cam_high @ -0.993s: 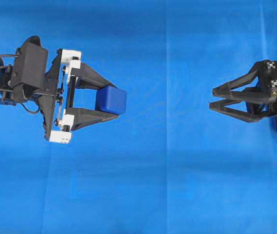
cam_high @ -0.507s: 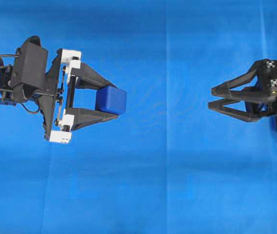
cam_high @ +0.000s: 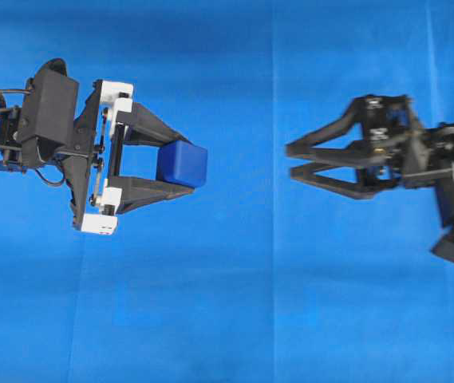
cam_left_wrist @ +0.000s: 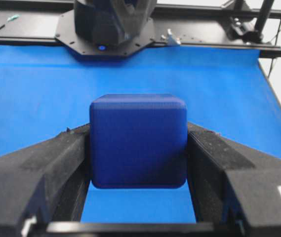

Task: Handover the blue block to the right arm after grasping it with the left arm, then place it in the designated position.
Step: 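Move the open right gripper onto the cube held by the left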

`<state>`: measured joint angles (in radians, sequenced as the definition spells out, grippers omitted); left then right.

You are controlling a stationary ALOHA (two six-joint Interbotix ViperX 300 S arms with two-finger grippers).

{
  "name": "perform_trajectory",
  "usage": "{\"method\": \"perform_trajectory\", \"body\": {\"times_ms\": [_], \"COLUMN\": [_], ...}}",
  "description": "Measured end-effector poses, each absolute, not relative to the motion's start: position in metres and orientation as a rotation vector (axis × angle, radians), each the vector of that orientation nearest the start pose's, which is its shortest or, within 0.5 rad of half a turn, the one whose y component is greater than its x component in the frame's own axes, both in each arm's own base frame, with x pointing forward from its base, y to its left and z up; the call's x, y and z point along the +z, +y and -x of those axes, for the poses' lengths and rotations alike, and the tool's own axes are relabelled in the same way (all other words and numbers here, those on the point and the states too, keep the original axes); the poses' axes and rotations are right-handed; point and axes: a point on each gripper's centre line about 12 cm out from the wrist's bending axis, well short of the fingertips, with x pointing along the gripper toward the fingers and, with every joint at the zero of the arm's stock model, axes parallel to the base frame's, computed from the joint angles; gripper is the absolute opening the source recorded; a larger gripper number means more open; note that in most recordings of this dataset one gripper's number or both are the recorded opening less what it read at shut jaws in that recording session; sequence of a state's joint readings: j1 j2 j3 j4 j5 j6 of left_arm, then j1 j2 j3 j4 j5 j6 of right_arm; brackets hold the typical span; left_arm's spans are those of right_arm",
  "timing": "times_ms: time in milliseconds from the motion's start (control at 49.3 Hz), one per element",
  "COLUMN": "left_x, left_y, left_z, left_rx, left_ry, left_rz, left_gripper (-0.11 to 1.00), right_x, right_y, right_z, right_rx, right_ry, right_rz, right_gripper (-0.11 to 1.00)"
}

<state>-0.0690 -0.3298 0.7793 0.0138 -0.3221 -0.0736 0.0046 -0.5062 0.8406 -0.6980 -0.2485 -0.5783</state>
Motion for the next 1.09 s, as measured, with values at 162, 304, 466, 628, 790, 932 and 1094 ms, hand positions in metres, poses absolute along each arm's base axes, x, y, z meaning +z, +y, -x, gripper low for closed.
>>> {"method": "perform_trajectory", "body": {"times_ms": [162,304,466,628,790,932,1094], "left_x": [0.285,0.285,0.285,0.284,0.286,0.286,0.286], "left_y": [-0.024,-0.024,-0.024,-0.024,-0.024,-0.024,-0.024], "left_z": [-0.346,-0.346,-0.346,-0.346,-0.345,-0.345,-0.345], "left_rx": [-0.069,-0.069,-0.069,-0.069,-0.069,-0.069,-0.069], "left_ry": [0.128,0.128,0.128,0.130,0.125,0.125,0.125], "left_rz": [0.058,0.058,0.056,0.058,0.058,0.058,0.058], "left_gripper": [0.48,0.48,0.48,0.48,0.49,0.48,0.48], "right_x": [0.306,0.308,0.307,0.308,0.307,0.307,0.306], "right_y": [0.020,0.020,0.020,0.020,0.020,0.020,0.020], "right_z": [-0.332,-0.356,-0.381,-0.402,-0.415,-0.420,-0.420], "right_rx": [0.236,0.241,0.246,0.244,0.245,0.241,0.243], "right_ry": [0.031,0.037,0.042,0.043,0.057,0.067,0.071], "right_rz": [1.244,1.243,1.243,1.241,1.243,1.244,1.244], "right_gripper": [0.96,0.96,0.96,0.96,0.96,0.96,0.95]}}
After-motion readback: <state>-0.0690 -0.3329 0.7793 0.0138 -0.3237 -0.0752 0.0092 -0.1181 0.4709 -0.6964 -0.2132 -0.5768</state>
